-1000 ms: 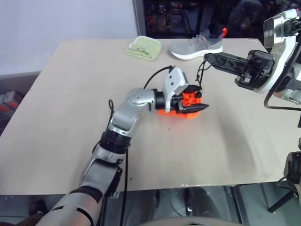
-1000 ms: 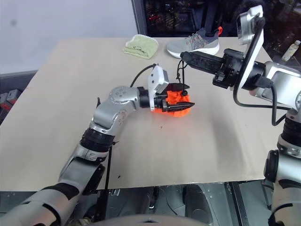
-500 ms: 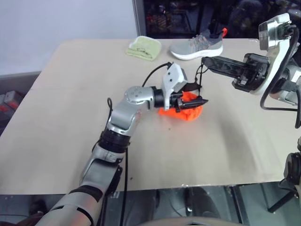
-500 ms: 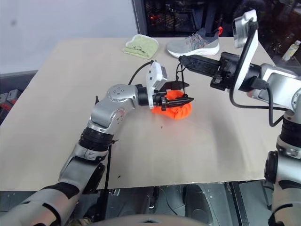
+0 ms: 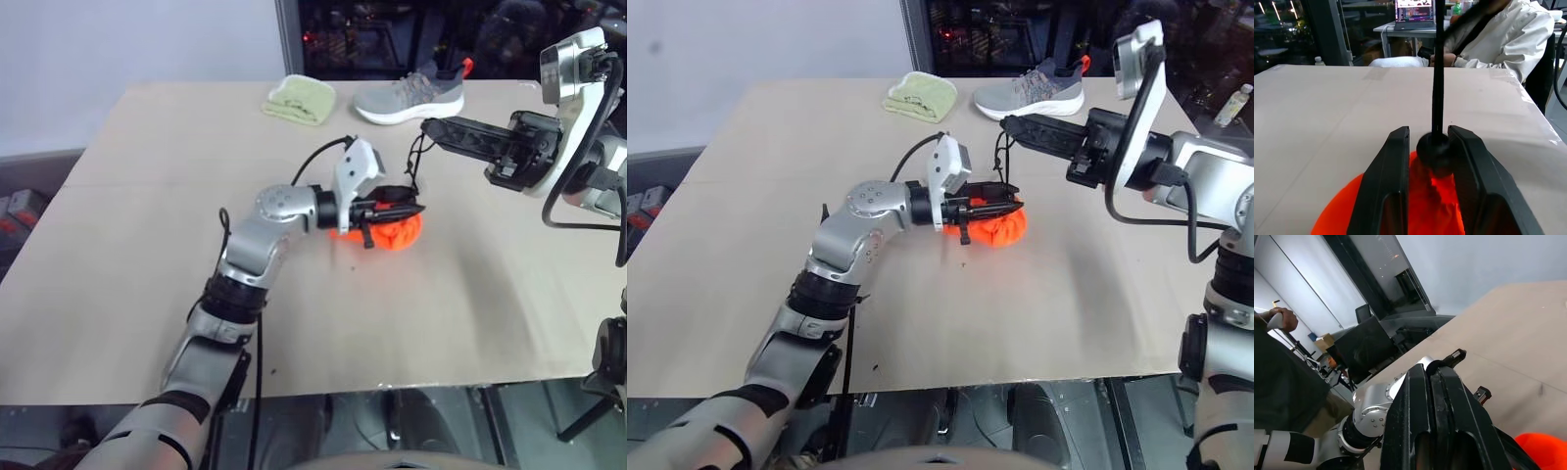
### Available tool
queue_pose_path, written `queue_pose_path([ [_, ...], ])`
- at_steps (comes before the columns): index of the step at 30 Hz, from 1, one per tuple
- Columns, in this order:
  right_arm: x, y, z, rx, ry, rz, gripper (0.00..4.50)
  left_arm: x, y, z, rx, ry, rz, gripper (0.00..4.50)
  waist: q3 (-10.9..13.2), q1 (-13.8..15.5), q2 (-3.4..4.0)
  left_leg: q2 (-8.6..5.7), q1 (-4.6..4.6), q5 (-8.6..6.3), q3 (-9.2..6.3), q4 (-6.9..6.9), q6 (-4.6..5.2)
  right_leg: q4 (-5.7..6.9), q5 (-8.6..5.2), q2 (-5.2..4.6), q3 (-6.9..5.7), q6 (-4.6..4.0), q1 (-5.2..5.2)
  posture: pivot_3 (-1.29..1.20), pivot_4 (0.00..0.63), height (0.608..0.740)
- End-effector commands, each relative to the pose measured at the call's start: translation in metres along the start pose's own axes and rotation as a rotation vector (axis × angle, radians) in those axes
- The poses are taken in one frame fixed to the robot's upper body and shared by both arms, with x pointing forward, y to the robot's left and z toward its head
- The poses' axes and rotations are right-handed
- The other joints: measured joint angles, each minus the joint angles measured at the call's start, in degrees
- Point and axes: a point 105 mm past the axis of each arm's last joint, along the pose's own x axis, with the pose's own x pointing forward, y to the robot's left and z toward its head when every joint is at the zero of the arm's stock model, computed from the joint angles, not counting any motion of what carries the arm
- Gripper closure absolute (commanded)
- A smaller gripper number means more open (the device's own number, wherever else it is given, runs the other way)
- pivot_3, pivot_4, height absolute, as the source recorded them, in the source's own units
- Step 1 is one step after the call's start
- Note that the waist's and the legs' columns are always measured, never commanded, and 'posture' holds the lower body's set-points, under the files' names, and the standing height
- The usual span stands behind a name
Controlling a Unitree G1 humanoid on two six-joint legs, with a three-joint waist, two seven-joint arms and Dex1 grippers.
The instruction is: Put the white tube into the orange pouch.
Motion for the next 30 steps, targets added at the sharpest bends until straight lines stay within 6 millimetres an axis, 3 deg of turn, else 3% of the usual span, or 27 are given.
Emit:
queue_pose_path([
  [1, -0.005, 0.008, 0.012, -0.045, -0.05, 0.01, 4.5, -0.002, -0.004, 0.005, 0.03, -0.009, -0.009, 3.24, 0.0, 0.01, 0.0, 0.0, 0.0, 0.0, 0.0, 0.0, 0.0, 0.0, 0.0, 0.0, 0.0, 0.0, 0.0, 0.0, 0.15, 0.74],
  [6, -0.006, 0.009, 0.013, -0.047, -0.061, 0.009, 4.5, -0.003, -0.005, -0.003, 0.016, 0.006, -0.003, 3.24, 0.0, 0.02, 0.0, 0.0, 0.0, 0.0, 0.0, 0.0, 0.0, 0.0, 0.0, 0.0, 0.0, 0.0, 0.0, 0.0, 0.15, 0.74],
  [7, -0.006, 0.009, 0.013, -0.047, -0.061, 0.008, 4.5, -0.002, -0.004, -0.001, 0.011, -0.009, 0.002, 3.24, 0.0, 0.02, 0.0, 0.0, 0.0, 0.0, 0.0, 0.0, 0.0, 0.0, 0.0, 0.0, 0.0, 0.0, 0.0, 0.0, 0.15, 0.74],
  [8, -0.005, 0.009, 0.013, -0.047, -0.061, 0.008, 4.5, -0.002, -0.004, 0.003, 0.003, -0.03, 0.004, 3.77, 0.0, 0.02, 0.0, 0.0, 0.0, 0.0, 0.0, 0.0, 0.0, 0.0, 0.0, 0.0, 0.0, 0.0, 0.0, 0.0, 0.15, 0.74],
  [9, -0.005, 0.009, 0.012, -0.046, -0.06, 0.009, 4.5, -0.002, -0.005, 0.008, -0.008, -0.057, -0.001, 3.95, 0.0, 0.02, 0.0, 0.0, 0.0, 0.0, 0.0, 0.0, 0.0, 0.0, 0.0, 0.0, 0.0, 0.0, 0.0, 0.0, 0.15, 0.74],
  [13, -0.004, 0.01, 0.009, -0.046, -0.052, 0.01, 4.5, -0.004, -0.007, 0.024, -0.068, -0.133, -0.029, 3.95, 0.0, 0.01, 0.0, 0.0, 0.0, 0.0, -0.01, 0.0, 0.0, 0.0, 0.0, -0.01, -0.01, 0.0, 0.0, 0.0, 0.15, 0.74],
  [14, -0.004, 0.01, 0.009, -0.046, -0.053, 0.01, 4.5, -0.005, -0.008, 0.024, -0.074, -0.129, -0.036, 3.5, 0.0, -0.02, 0.0, 0.0, 0.0, 0.0, -0.01, 0.0, 0.0, 0.0, 0.0, 0.0, -0.01, 0.0, 0.0, 0.0, 0.15, 0.74],
  [16, -0.004, 0.01, 0.009, -0.047, -0.052, 0.008, 4.5, -0.006, -0.008, 0.024, -0.075, -0.122, -0.033, 3.1, 0.0, -0.06, 0.0, 0.0, 0.0, 0.0, 0.0, 0.0, 0.0, 0.0, 0.0, 0.01, 0.0, 0.0, 0.0, 0.0, 0.15, 0.74],
  [18, -0.004, 0.009, 0.009, -0.045, -0.053, 0.003, 4.5, -0.007, -0.009, 0.022, -0.087, -0.11, -0.043, 2.03, 0.0, -0.01, 0.0, 0.0, 0.0, 0.0, 0.0, 0.0, 0.0, 0.0, 0.0, 0.01, 0.0, 0.0, 0.0, 0.0, 0.15, 0.74],
  [23, -0.004, 0.007, 0.009, -0.045, -0.053, 0.0, 4.5, -0.008, -0.009, 0.021, -0.068, -0.09, -0.037, 0.02, 0.0, -0.01, 0.0, 0.0, 0.0, 0.0, 0.0, 0.02, 0.0, 0.01, 0.0, 0.01, -0.01, 0.0, 0.01, 0.0, 0.15, 0.74],
  [30, -0.005, 0.008, 0.006, -0.046, -0.039, 0.004, 4.5, 0.007, -0.008, 0.037, -0.057, -0.144, -0.036, 0.02, 0.0, 0.15, 0.0, -0.01, -0.01, 0.0, 0.0, 0.03, 0.0, 0.0, 0.0, 0.0, -0.01, 0.0, 0.02, 0.0, 0.15, 0.74],
])
